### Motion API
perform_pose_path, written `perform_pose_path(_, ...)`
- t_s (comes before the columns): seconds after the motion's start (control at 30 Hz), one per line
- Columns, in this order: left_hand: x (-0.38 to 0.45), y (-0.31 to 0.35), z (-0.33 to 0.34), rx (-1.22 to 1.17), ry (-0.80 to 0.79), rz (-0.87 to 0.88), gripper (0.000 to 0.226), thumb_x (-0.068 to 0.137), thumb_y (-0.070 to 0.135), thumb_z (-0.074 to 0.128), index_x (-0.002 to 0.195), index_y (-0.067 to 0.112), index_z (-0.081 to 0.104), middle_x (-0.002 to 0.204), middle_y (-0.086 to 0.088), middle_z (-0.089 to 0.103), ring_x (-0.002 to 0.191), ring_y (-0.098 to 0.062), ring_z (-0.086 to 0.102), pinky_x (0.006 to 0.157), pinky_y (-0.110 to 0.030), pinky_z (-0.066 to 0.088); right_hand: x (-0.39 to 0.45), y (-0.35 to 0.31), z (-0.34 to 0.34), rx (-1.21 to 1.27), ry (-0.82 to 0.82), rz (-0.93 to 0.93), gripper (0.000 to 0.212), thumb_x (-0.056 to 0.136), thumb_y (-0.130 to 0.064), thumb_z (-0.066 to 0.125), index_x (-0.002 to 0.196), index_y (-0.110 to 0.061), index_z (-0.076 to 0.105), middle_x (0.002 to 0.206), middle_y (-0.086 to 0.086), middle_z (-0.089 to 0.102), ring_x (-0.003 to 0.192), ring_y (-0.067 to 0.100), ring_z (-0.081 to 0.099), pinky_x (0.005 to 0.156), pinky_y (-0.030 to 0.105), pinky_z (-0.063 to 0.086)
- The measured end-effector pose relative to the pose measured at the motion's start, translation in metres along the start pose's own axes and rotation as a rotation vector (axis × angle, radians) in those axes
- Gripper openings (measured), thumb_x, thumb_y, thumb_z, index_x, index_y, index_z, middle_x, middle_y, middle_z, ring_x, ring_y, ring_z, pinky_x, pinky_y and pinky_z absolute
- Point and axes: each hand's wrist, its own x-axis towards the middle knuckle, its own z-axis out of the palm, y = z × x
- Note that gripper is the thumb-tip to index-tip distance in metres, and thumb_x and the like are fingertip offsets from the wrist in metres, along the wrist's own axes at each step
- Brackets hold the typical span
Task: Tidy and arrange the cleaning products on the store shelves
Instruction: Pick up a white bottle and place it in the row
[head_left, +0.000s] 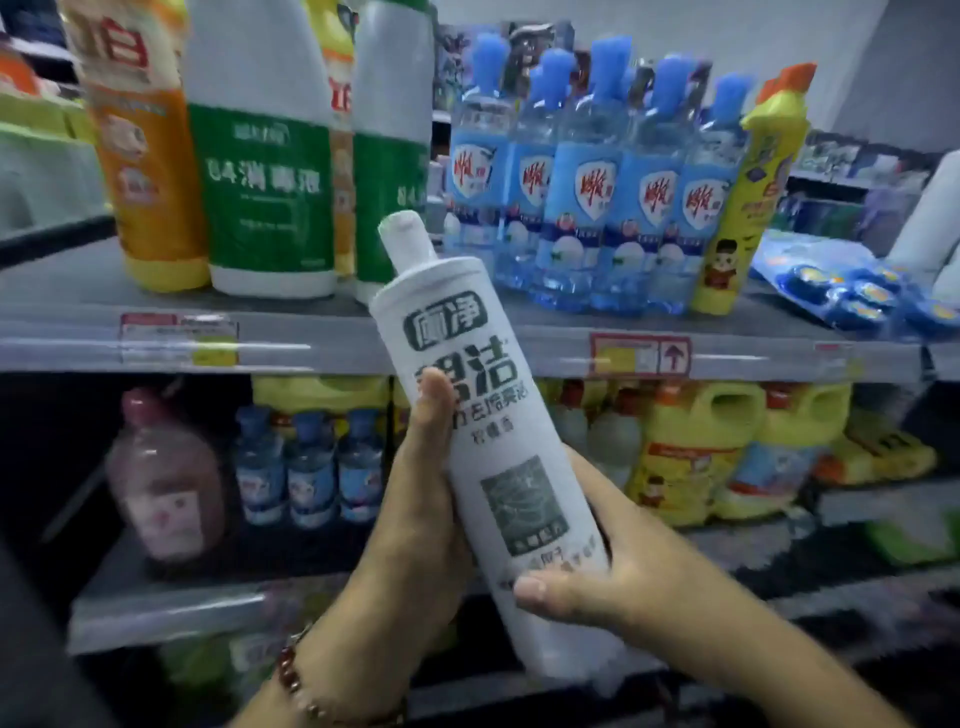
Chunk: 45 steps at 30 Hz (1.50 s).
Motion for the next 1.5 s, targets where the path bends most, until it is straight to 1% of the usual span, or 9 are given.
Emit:
perform_pose_path(0.1, -0.034, -0.046, -0.026, -0.027, 0.175, -0.218, 0.065, 0.077, 0.063, 0.062, 0.122, 0.016, 0.07, 0.113, -0.014, 0.076, 0.103, -0.033, 0.074, 0.088, -0.05, 0.06, -0.023, 0.064, 0.04, 0.065, 0.018, 0.184, 0.077, 0.081, -0.022, 0.084, 0.135, -0.057, 0.042, 0.126, -0.026, 0.066, 0.115, -0.002, 0.064, 0.088, 0.02, 0.054)
perform_pose_path(0.3, -0.092, -0.126, -0.063, -0.16, 0.383, -0.504, 0.037, 0.07, 0.05, 0.066, 0.083, 0.021, 0.084, 0.103, -0.015, 0.078, 0.088, -0.026, 0.077, 0.089, -0.047, 0.056, -0.065, 0.133, 0.096, 0.107, 0.045, 0.503, 0.068, 0.072, -0.038, 0.083, 0.131, -0.04, 0.05, 0.121, -0.017, 0.07, 0.11, 0.003, 0.068, 0.097, 0.038, 0.056)
perform_pose_path(0.47, -0.113, -0.156, -0.086, -0.216, 0.49, -0.644, 0.046, 0.082, 0.05, 0.061, 0.1, 0.013, 0.082, 0.112, -0.016, 0.076, 0.095, -0.026, 0.076, 0.084, -0.042, 0.059, -0.075, 0.159, 0.122, 0.219, 0.116, 0.655, 0.059, 0.075, -0.069, 0.072, 0.119, -0.032, 0.06, 0.111, -0.011, 0.075, 0.099, 0.008, 0.073, 0.093, 0.044, 0.058)
perform_pose_path(0.73, -0.117, -0.163, -0.107, -0.206, 0.535, -0.684, 0.061, 0.092, 0.052, 0.054, 0.131, 0.006, 0.066, 0.119, -0.016, 0.072, 0.105, -0.027, 0.07, 0.096, -0.044, 0.054, -0.074, 0.177, 0.134, 0.373, 0.084, 0.727, 0.05, 0.087, -0.059, 0.051, 0.124, -0.027, 0.065, 0.111, -0.001, 0.077, 0.103, 0.018, 0.074, 0.098, 0.049, 0.055)
perform_pose_path(1.0, -0.117, -0.172, -0.118, -0.208, 0.517, -0.669, 0.059, 0.092, 0.048, 0.054, 0.136, 0.009, 0.063, 0.131, -0.017, 0.068, 0.12, -0.031, 0.064, 0.108, -0.05, 0.047, -0.081, 0.187, 0.135, 0.527, 0.11, 0.716, 0.039, 0.093, -0.042, 0.055, 0.13, -0.032, 0.061, 0.119, -0.007, 0.074, 0.111, 0.013, 0.07, 0.092, 0.03, 0.057)
perform_pose_path(1.13, -0.115, -0.176, -0.103, -0.025, 0.428, -0.725, 0.045, 0.095, 0.027, 0.063, 0.134, 0.006, 0.056, 0.127, -0.018, 0.068, 0.114, -0.029, 0.069, 0.099, -0.046, 0.054, -0.085, 0.2, 0.132, 0.484, 0.087, 0.775, 0.059, 0.081, -0.041, 0.074, 0.136, -0.029, 0.054, 0.121, -0.001, 0.073, 0.11, 0.018, 0.071, 0.096, 0.039, 0.057)
perform_pose_path(1.23, -0.109, -0.18, -0.085, 0.661, 0.204, -0.766, 0.057, 0.094, 0.022, 0.063, 0.142, 0.014, 0.034, 0.125, -0.008, 0.061, 0.109, -0.024, 0.065, 0.087, -0.038, 0.054, -0.089, 0.211, 0.129, 0.565, 0.083, 0.823, 0.055, 0.084, -0.016, 0.076, 0.134, -0.02, 0.055, 0.121, 0.006, 0.073, 0.113, 0.022, 0.07, 0.099, 0.038, 0.055)
perform_pose_path(1.33, -0.109, -0.19, -0.068, 1.165, -0.127, -0.578, 0.08, 0.088, 0.034, 0.066, 0.152, 0.03, 0.018, 0.14, -0.003, 0.049, 0.123, -0.022, 0.053, 0.095, -0.041, 0.05, -0.102, 0.221, 0.127, 0.743, 0.16, 0.88, 0.048, 0.083, 0.0, 0.066, 0.13, -0.007, 0.06, 0.116, 0.02, 0.073, 0.113, 0.035, 0.068, 0.104, 0.049, 0.051)
perform_pose_path(1.5, -0.1, -0.217, -0.03, 1.303, -0.362, -0.43, 0.099, 0.086, 0.044, 0.072, 0.156, 0.049, 0.001, 0.145, 0.016, 0.046, 0.12, -0.001, 0.047, 0.085, -0.022, 0.039, -0.14, 0.234, 0.105, 0.895, 0.343, 0.849, 0.037, 0.094, 0.013, 0.049, 0.112, -0.012, 0.069, 0.105, 0.014, 0.077, 0.098, 0.024, 0.074, 0.1, 0.045, 0.053)
